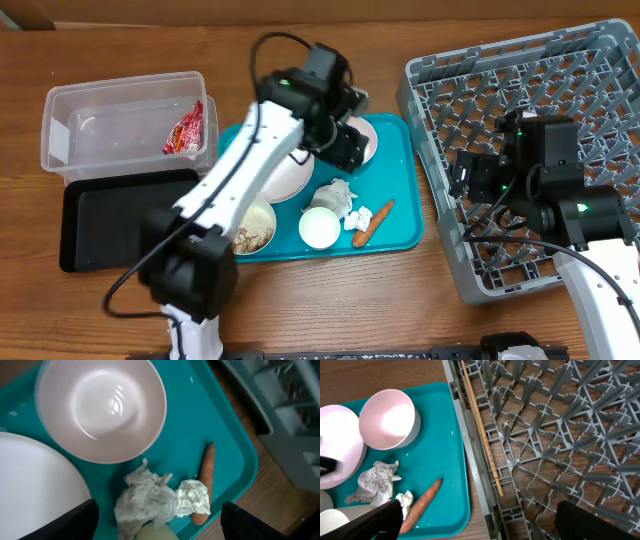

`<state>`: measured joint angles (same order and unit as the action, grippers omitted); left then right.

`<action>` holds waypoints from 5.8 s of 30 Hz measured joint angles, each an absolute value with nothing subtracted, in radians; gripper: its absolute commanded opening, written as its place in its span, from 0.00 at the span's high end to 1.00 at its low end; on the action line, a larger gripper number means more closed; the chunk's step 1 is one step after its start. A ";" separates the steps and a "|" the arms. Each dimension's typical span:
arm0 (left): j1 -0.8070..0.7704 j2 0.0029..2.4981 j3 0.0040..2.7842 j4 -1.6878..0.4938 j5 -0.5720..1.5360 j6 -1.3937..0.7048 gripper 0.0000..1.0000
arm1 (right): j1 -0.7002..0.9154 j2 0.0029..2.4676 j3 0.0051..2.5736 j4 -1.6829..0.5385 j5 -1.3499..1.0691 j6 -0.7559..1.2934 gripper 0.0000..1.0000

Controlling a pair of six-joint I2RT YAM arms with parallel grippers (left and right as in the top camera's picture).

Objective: Sort waste into correct bins and load items into the dishwasher

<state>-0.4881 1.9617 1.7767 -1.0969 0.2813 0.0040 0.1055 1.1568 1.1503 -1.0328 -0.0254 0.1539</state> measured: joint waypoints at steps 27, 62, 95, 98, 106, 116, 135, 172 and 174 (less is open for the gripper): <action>-0.557 2.175 1.708 -1.196 0.205 0.020 0.74 | 0.105 1.157 1.150 -1.035 -0.025 0.154 0.00; 0.238 2.042 2.116 -1.390 0.032 -0.144 0.96 | 0.105 1.157 1.151 -1.041 -0.010 0.156 0.00; -0.341 1.613 2.056 -1.536 -0.067 -0.205 0.31 | 0.105 1.157 1.151 -1.060 -0.010 0.157 0.00; -0.472 1.621 1.926 -1.415 -0.107 -0.225 0.29 | 0.105 1.157 1.150 -1.073 -0.003 0.156 0.00; -0.594 1.629 1.596 -1.032 -0.038 -0.200 0.00 | 0.051 1.157 1.151 -1.149 0.131 0.233 0.00; -0.599 1.725 1.477 -0.833 0.171 -0.046 0.00 | -0.014 1.157 1.151 -1.152 0.133 0.256 0.00; -0.668 1.964 1.474 -0.931 0.312 0.128 0.06 | -0.014 1.156 1.151 -1.153 0.133 0.258 0.00; -0.668 2.027 1.474 -0.912 0.318 0.157 0.33 | -0.014 1.157 1.151 -1.153 0.130 0.258 0.00; -0.668 2.027 1.474 -0.908 0.318 0.157 0.32 | -0.014 1.157 1.151 -1.153 0.130 0.258 0.00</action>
